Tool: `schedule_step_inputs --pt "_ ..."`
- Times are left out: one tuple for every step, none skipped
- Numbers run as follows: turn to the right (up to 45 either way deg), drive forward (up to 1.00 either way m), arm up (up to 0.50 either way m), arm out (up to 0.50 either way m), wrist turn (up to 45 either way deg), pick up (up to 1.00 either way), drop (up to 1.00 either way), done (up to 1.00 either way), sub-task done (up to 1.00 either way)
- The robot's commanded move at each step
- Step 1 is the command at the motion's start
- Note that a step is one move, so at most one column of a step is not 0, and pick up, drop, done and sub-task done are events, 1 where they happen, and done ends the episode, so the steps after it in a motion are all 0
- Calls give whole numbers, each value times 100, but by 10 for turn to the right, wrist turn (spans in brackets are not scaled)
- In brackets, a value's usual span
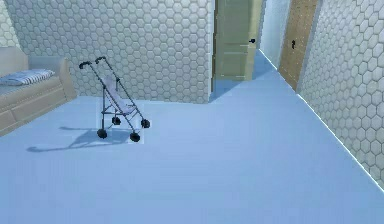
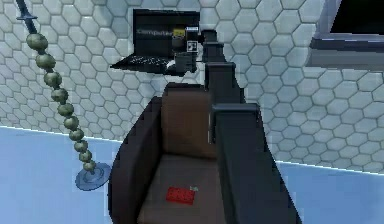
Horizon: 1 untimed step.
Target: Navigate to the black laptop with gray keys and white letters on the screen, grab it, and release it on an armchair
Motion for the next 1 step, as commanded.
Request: schedule_step_inputs --pt "0 0 -46 0 0 0 0 0 0"
